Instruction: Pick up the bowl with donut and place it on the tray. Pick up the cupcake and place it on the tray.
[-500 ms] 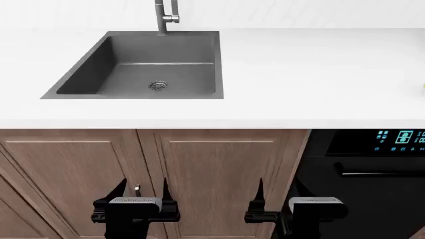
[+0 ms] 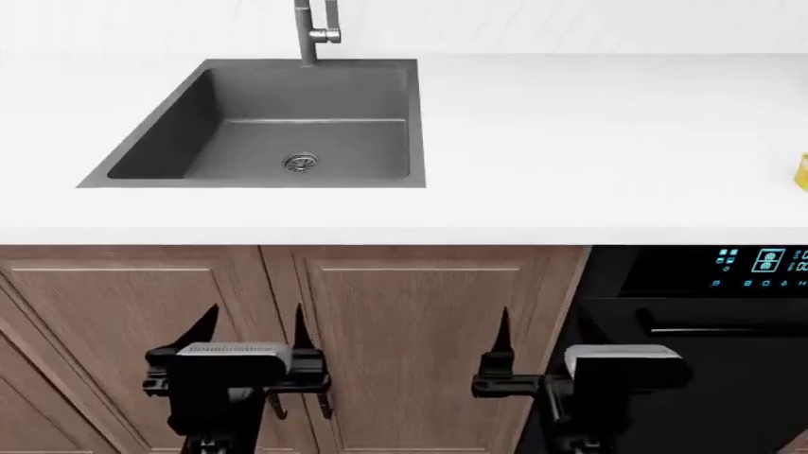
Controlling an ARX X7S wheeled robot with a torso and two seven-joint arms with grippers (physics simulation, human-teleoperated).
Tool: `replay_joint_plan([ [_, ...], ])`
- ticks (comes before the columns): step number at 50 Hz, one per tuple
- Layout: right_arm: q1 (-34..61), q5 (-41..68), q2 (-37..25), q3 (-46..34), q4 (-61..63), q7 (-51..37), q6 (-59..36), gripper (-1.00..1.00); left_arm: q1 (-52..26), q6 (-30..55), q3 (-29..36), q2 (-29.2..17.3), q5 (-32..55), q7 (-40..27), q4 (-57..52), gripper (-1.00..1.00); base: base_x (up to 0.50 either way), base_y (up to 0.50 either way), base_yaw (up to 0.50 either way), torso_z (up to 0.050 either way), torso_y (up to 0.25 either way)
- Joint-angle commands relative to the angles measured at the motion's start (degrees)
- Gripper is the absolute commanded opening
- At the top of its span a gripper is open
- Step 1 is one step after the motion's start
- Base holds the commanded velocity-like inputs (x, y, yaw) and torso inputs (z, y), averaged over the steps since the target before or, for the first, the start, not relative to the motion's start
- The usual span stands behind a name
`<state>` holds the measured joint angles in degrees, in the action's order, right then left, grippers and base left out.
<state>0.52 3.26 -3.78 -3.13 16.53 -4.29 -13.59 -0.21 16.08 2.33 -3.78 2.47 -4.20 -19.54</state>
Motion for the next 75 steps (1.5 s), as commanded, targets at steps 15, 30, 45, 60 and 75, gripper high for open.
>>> replay_joint_plan([
  [15, 13.7, 4.4, -3.9, -1.4, 40.0, -4.4, -42.6, 1.00, -21.4, 54.6, -14.3, -8.6, 32.2, -14.5, -40.3, 1.00, 0.00, -0.32, 0.00, 0.000, 0.000],
  [30, 13.4, 5.8, -4.4, -0.3, 40.1, -4.6, -41.6, 1.00, -22.1, 54.1, -16.0, -11.5, 41.9, -20.9, -39.6, 1.00, 0.03, -0.50, 0.00, 0.000, 0.000],
  [45, 13.8, 7.1, -4.7, 0.0, 40.6, -5.3, -42.3, 1.00, -22.4, 53.6, -16.5, -12.6, 45.6, -23.2, -39.0, 1.00, 0.03, -0.50, 0.00, 0.000, 0.000],
  [60, 13.9, 8.3, -5.2, 0.1, 40.4, -6.0, -42.1, 1.00, -22.0, 52.2, -16.0, -14.0, 48.1, -25.2, -39.0, 1.00, 0.00, -0.50, 0.00, 0.000, 0.000],
  [75, 13.6, 9.5, -5.8, -0.2, 40.4, -6.6, -41.9, 1.00, -21.3, 50.6, -15.2, -15.3, 49.5, -26.7, -38.6, 1.00, 0.00, -0.50, 0.00, 0.000, 0.000],
])
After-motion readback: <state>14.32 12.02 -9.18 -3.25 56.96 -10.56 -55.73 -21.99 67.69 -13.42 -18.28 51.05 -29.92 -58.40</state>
